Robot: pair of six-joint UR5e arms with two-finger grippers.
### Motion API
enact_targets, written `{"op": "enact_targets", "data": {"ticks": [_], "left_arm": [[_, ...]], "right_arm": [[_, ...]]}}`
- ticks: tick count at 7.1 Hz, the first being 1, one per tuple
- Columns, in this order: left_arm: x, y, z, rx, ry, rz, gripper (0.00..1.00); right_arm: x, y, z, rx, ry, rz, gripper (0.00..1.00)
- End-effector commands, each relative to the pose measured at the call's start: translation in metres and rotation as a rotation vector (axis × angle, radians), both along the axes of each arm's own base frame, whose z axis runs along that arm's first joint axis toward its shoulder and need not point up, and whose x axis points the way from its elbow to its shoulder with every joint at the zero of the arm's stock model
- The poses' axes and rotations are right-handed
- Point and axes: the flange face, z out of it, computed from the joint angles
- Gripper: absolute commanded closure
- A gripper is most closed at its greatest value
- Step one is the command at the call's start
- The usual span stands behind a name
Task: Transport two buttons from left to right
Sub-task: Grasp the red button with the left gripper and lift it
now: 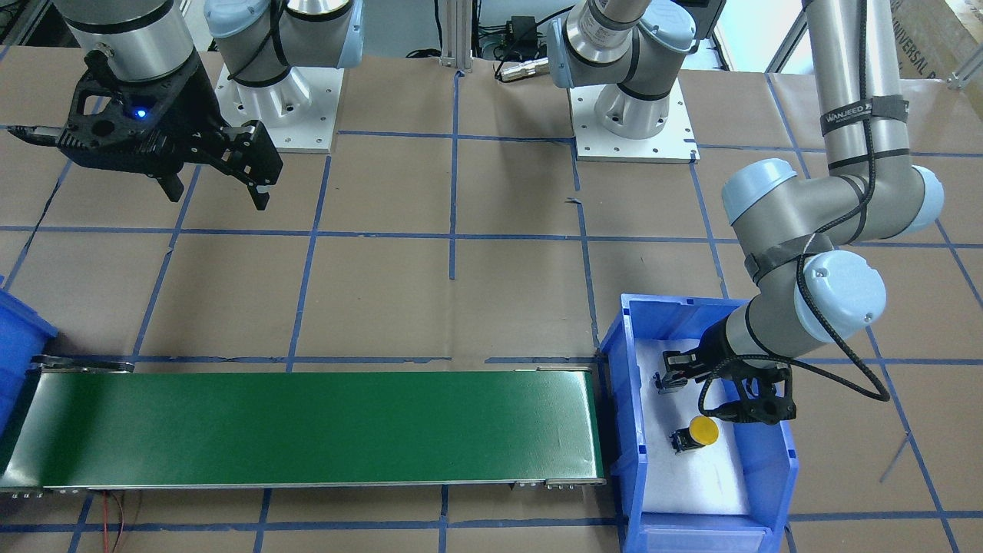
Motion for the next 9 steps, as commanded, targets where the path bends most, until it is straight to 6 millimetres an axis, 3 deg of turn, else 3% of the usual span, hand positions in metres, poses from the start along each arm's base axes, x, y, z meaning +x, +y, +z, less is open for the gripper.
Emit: {"op": "enact_targets", "data": {"ticks": [1, 3, 4, 6, 8, 9], "left_arm": [[0.000, -0.001, 0.015, -0.021, -0.006, -0.002, 0.69], [0.000, 0.004, 0.037, -0.037, -0.013, -0.006, 0.70], [0.000, 0.006, 0.056, -0.035, -0.014, -0.010, 0.71], [-0.004, -0.011, 0.108, -0.041, -0.008, -0.011, 0.72], [-0.055, -0.030, 0.140, -0.112, -0.022, -0.066, 0.73], [-0.100, -0.038, 0.133, -0.113, -0.007, -0.032, 0.73]], "right_arm": [[-0.003, -0.001, -0.002, 0.003, 0.000, -0.008, 0.00], [-0.003, 0.000, -0.003, 0.008, 0.000, -0.008, 0.00], [-0.002, -0.001, -0.005, 0.008, -0.005, -0.008, 0.00], [-0.008, -0.002, -0.004, 0.008, -0.003, -0.022, 0.00], [-0.005, -0.001, -0.005, 0.016, -0.002, -0.013, 0.00], [-0.006, 0.000, -0.005, 0.020, -0.002, -0.016, 0.00]]}}
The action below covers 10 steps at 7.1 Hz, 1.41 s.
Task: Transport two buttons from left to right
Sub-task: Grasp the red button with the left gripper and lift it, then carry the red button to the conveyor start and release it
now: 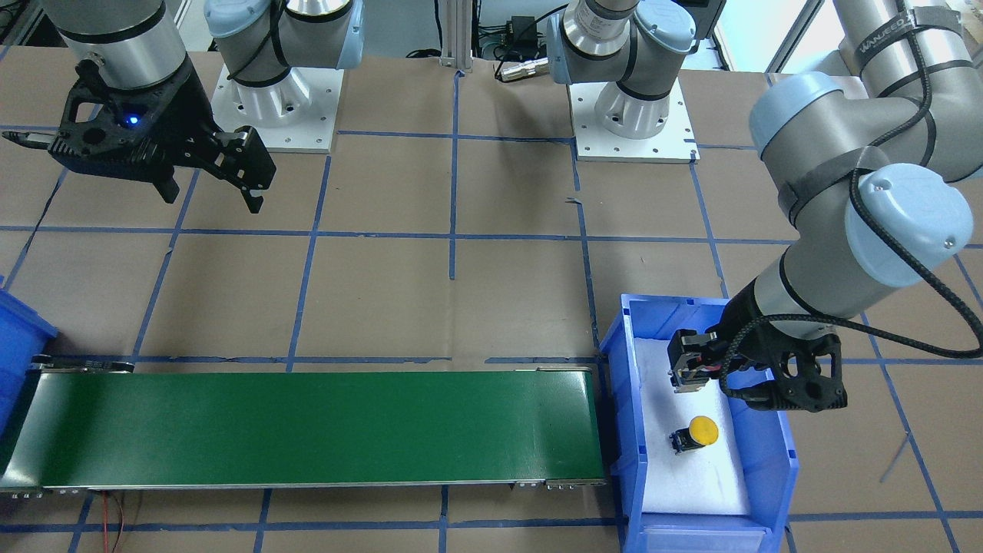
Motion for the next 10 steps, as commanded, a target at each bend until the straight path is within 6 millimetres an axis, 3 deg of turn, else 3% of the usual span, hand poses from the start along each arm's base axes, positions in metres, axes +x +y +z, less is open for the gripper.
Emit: {"op": "enact_targets", "data": {"ticks": [1, 2, 4, 8, 9, 10], "left_arm": [[-0.109, -0.014, -0.011, -0.062, 0.045, -0.068, 0.72], [-0.135, -0.016, -0.021, -0.071, 0.042, -0.082, 0.72], [-0.156, -0.020, -0.059, -0.022, 0.037, -0.062, 0.70], [-0.157, -0.019, -0.078, -0.009, -0.004, -0.059, 0.61], [-0.155, -0.015, -0.089, 0.004, -0.007, -0.065, 0.50], [-0.155, -0.014, -0.095, 0.010, -0.010, -0.062, 0.01]], "right_arm": [[-0.001, 0.001, 0.000, 0.005, -0.002, -0.001, 0.00], [0.002, 0.001, 0.001, -0.001, -0.001, 0.004, 0.00], [-0.001, 0.000, 0.000, 0.004, -0.003, -0.002, 0.00], [-0.001, 0.000, -0.001, 0.003, -0.005, -0.002, 0.00], [-0.002, -0.001, 0.000, 0.000, -0.005, -0.004, 0.00], [0.003, 0.001, 0.000, -0.001, -0.005, 0.007, 0.00]]}}
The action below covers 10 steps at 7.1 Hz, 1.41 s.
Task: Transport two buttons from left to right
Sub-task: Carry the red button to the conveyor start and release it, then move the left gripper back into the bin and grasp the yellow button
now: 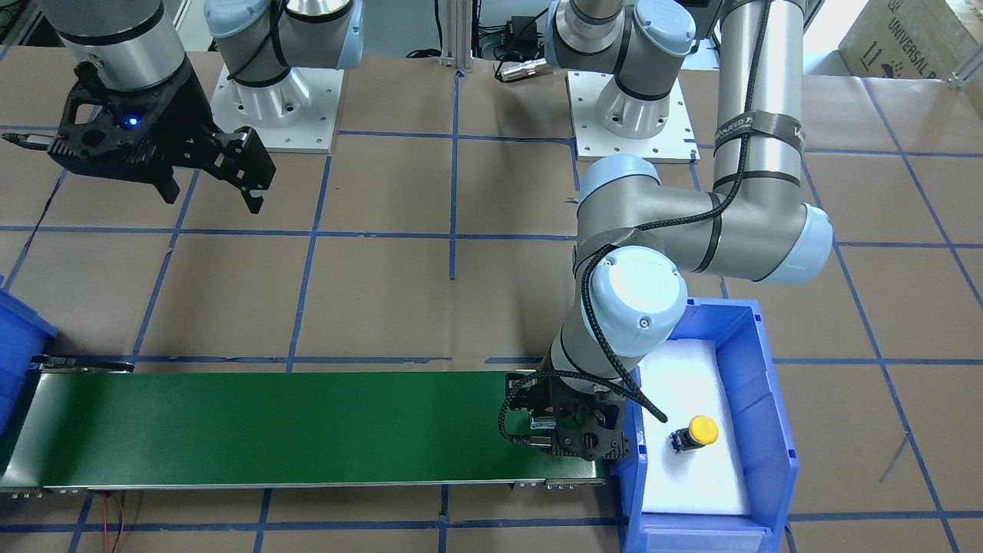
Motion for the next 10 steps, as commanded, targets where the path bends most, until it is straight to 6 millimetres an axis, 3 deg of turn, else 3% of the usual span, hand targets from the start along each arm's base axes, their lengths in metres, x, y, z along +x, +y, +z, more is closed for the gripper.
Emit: {"op": "enact_targets", "data": {"ticks": [1, 2, 4, 5, 6, 8, 10], "left_arm": [[0.001, 0.001, -0.007, 0.004, -0.004, 0.002, 0.00], [0.001, 0.000, -0.004, -0.003, -0.003, 0.003, 0.00], [0.002, -0.005, 0.059, -0.099, 0.005, 0.016, 0.00], [0.022, -0.009, 0.067, -0.104, -0.003, 0.033, 0.00], [0.073, -0.023, 0.069, -0.108, -0.012, 0.090, 0.00], [0.149, -0.041, 0.065, -0.114, -0.085, 0.015, 0.00], [0.191, -0.039, 0.040, -0.062, -0.116, 0.038, 0.00]], "right_arm": [[0.003, 0.000, -0.001, -0.002, 0.000, 0.006, 0.00], [0.003, 0.000, -0.001, -0.002, 0.000, 0.006, 0.00], [0.002, 0.000, -0.001, -0.001, -0.002, 0.005, 0.00], [0.003, 0.001, -0.001, -0.001, -0.002, 0.006, 0.00], [0.002, 0.000, -0.002, 0.001, 0.000, 0.003, 0.00], [0.000, 0.000, -0.002, 0.002, 0.000, 0.000, 0.00], [0.002, 0.000, 0.000, -0.007, -0.001, 0.005, 0.00]]}}
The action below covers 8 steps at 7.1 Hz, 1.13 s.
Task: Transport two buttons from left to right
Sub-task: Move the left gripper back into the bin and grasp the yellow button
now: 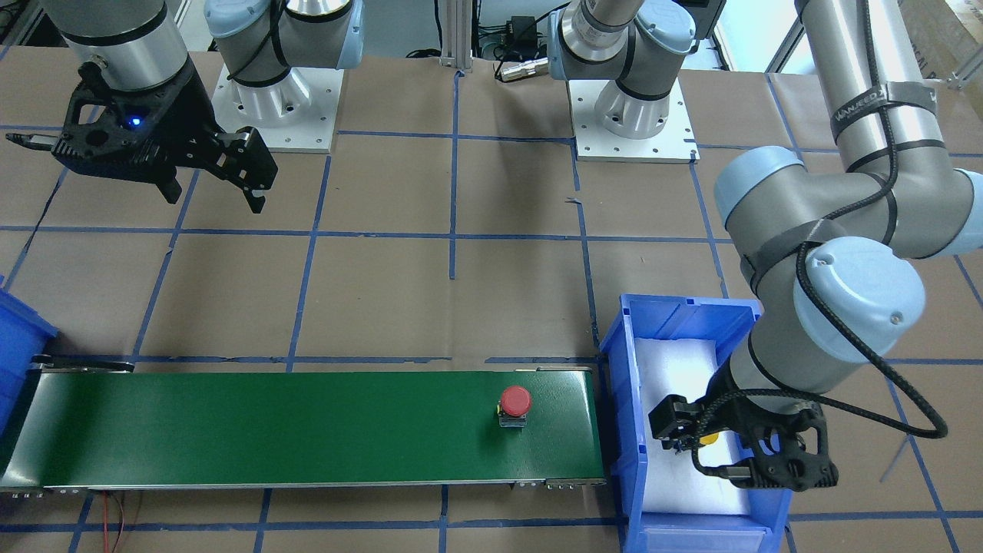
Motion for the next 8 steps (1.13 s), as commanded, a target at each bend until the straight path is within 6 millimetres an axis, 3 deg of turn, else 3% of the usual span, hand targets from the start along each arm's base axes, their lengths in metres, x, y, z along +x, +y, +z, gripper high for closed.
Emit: {"op": "enact_targets", "data": {"ticks": [1, 3, 6, 8], "left_arm": [[0.044, 0.005, -0.042, 0.079, 0.001, 0.042, 0.00], [0.045, 0.019, -0.076, 0.141, 0.011, 0.051, 0.00], [0.040, 0.024, -0.093, 0.143, 0.059, 0.093, 0.02], [0.040, 0.022, -0.094, 0.136, 0.059, 0.091, 0.23]], "right_arm": [[0.001, -0.001, 0.000, -0.003, 0.000, 0.002, 0.00], [0.000, -0.001, -0.002, 0.003, 0.006, 0.000, 0.00], [0.000, 0.000, -0.003, 0.014, 0.011, 0.004, 0.00], [0.002, -0.001, -0.002, -0.002, 0.009, 0.014, 0.00]]}}
